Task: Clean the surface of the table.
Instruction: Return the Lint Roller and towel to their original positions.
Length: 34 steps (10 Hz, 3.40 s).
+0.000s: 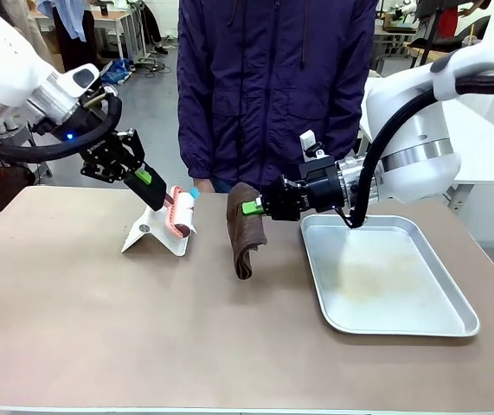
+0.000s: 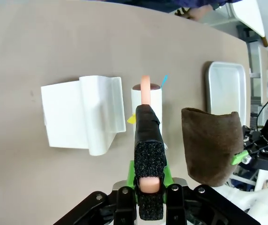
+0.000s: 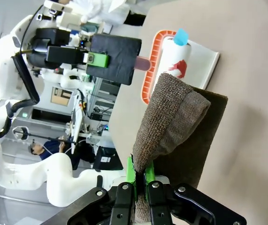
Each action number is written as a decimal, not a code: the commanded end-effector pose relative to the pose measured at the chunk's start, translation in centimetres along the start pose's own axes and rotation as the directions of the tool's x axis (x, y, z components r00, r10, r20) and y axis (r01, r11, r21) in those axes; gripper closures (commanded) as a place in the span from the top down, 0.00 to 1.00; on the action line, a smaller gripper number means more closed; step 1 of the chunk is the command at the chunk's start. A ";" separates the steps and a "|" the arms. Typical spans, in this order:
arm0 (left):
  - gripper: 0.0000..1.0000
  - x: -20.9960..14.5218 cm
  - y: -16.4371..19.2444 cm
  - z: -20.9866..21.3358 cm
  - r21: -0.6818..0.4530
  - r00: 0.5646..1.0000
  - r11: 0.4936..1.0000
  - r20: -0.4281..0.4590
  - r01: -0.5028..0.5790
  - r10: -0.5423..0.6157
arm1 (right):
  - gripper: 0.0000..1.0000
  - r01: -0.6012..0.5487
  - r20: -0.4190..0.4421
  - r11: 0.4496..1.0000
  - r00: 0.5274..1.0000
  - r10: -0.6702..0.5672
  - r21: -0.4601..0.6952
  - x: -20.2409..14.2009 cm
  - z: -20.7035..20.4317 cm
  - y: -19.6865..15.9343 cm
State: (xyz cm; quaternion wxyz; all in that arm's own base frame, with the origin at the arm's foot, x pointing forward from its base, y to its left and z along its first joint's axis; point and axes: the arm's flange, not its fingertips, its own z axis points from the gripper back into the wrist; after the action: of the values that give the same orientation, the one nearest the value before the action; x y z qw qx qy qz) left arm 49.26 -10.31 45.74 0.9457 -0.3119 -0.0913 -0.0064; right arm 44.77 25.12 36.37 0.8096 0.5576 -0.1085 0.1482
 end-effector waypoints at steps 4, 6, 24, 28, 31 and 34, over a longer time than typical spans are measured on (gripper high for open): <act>0.22 0.2 4.9 -0.6 -0.100 0.999 0.994 0.012 0.035 -0.034 | 0.08 0.000 0.037 1.000 0.999 0.000 0.003 0.0 -0.6 0.3; 0.22 -0.4 6.3 -0.7 -0.098 1.000 0.995 0.014 0.007 -0.006 | 0.08 0.000 0.029 1.000 1.000 0.000 0.006 0.1 -1.1 0.6; 0.22 -0.2 6.6 -2.5 -0.064 1.000 0.998 -0.001 0.009 -0.009 | 0.08 0.220 -0.069 0.975 0.973 -0.221 -0.010 0.3 -2.8 -1.2; 0.22 0.2 6.7 -3.3 -0.059 1.000 0.998 -0.014 0.022 -0.023 | 0.08 0.200 -0.043 0.978 0.978 -0.203 -0.057 0.1 -2.1 -1.8; 0.22 0.3 6.8 -3.7 -0.039 0.999 0.998 -0.006 0.041 -0.041 | 0.08 0.193 -0.051 0.979 0.979 -0.196 -0.060 -0.1 -1.6 -1.8; 0.22 0.5 7.0 -4.2 -0.022 0.998 0.998 -0.009 0.055 -0.055 | 0.08 0.181 -0.074 0.980 0.980 -0.187 -0.081 -0.5 -1.0 -1.8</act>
State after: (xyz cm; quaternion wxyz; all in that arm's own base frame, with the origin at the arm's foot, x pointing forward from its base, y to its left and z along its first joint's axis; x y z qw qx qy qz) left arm 50.42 -7.55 39.16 0.9363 -0.3407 -0.0816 -0.0227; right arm 45.23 25.79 33.80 0.8391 0.5358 -0.0323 0.0887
